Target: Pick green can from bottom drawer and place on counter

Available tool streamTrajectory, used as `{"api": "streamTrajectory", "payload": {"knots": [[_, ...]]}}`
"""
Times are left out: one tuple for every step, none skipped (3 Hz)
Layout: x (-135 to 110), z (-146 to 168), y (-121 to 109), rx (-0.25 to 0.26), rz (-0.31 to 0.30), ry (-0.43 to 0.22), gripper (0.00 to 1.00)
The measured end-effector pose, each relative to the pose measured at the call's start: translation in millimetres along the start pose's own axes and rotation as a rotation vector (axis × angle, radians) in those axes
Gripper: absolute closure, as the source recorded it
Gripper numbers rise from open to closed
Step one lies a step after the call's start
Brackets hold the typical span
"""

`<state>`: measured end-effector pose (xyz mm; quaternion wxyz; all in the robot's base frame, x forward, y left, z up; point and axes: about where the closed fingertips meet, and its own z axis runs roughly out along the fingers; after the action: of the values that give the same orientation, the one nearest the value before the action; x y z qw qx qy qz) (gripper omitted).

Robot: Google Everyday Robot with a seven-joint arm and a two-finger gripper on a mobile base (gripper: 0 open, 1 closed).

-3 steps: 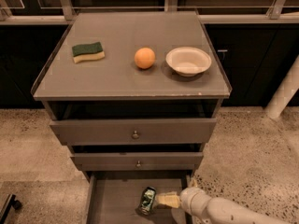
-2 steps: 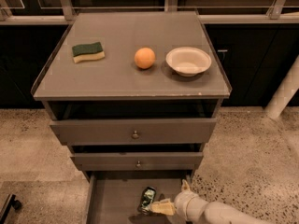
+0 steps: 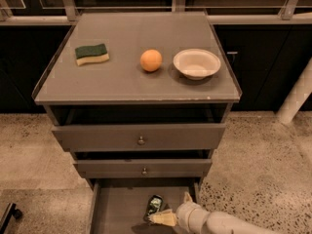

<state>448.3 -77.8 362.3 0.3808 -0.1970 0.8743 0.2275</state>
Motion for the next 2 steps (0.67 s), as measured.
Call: {"api": "streamTrajectory", "payload": {"knots": [[20, 41, 12, -0.038, 0.024, 0.011, 0.00], [38, 81, 19, -0.077, 0.026, 0.040, 0.00]]}}
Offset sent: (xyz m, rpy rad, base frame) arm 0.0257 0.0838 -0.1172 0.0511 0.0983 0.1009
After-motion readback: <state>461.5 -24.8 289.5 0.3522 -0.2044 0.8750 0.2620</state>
